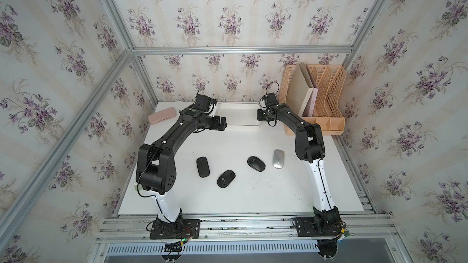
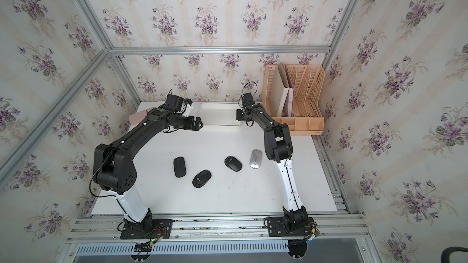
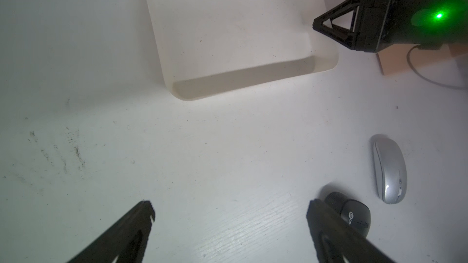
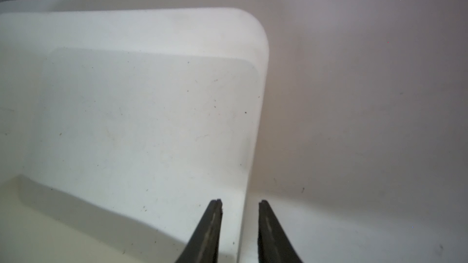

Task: Put the mouse in the storage box
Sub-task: Move the storage box to the center of the board.

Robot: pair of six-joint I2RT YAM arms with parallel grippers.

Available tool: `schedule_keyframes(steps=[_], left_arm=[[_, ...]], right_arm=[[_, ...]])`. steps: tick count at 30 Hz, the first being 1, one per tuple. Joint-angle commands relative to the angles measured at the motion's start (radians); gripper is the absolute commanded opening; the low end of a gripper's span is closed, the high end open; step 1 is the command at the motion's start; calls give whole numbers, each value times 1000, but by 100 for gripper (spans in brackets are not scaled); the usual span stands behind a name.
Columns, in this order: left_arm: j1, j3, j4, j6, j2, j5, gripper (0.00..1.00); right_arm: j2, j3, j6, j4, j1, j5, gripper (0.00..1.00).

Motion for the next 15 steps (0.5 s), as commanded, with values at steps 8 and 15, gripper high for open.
schedule_keyframes(steps=[8, 15], left_arm=[[-2, -73, 12, -48, -48, 14, 99], [-6, -151, 46, -72, -120, 12, 99]], right_arm=[[-31, -16, 8, -16, 9, 44, 4], [-90, -125, 19, 17, 14, 69, 0]])
